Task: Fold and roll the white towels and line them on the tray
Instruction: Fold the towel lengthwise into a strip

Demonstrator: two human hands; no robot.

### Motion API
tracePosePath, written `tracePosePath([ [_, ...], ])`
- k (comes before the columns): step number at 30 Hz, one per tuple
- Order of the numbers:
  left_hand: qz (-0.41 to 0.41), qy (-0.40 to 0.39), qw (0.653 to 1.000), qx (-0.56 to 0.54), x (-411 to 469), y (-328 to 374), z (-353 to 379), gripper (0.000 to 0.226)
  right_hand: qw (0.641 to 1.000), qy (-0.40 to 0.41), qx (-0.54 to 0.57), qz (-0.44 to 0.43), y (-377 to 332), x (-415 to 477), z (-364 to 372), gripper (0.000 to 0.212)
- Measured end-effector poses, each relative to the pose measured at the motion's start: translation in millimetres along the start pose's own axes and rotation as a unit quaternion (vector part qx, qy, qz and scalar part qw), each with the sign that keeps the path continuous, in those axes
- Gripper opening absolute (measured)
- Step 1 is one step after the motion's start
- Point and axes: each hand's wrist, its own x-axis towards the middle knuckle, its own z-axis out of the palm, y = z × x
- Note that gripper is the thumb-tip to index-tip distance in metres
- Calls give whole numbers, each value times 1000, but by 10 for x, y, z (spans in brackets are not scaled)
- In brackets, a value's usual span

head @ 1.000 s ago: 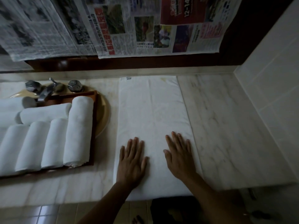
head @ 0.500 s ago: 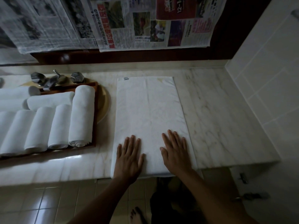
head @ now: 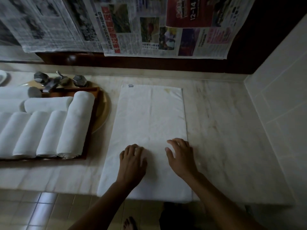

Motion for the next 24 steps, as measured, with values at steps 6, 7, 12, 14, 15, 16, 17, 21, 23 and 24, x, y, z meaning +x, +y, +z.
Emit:
tracePosePath([
  [6, -19, 10, 999, -42, 431, 852, 144, 45, 998, -7, 66, 15, 491, 1240, -257, 29],
  [7, -26, 9, 998, -52, 496, 984, 178, 45, 997, -23, 71, 26, 546, 1481, -288, 30],
  [12, -45, 8, 996, -75, 789, 1440, 371, 50, 996, -78, 14, 39, 772, 2553, -307, 39],
  [14, -50, 2, 997, -66, 898, 1532, 457, 50, 995, -95, -15, 40, 827, 2850, -283, 42],
  [15, -52, -5, 997, -55, 935, 1569, 480, 50, 994, -101, -28, 39, 840, 2962, -274, 43],
  [16, -54, -13, 998, -38, 984, 1604, 504, 49, 993, -107, -42, 34, 857, 3073, -257, 44],
  [17, -57, -22, 998, -21, 1016, 1632, 518, 49, 992, -112, -53, 31, 866, 3157, -251, 45],
  [21, -81, -37, 996, 22, 1144, 1705, 550, 50, 991, -125, -41, 39, 932, 3447, -202, 30],
  [23, -83, -17, 996, 34, 1183, 1725, 577, 48, 989, -140, -29, 45, 930, 3542, -215, 18],
  [24, -89, -8, 995, 35, 1194, 1733, 595, 48, 986, -156, -30, 40, 933, 3579, -220, 16],
])
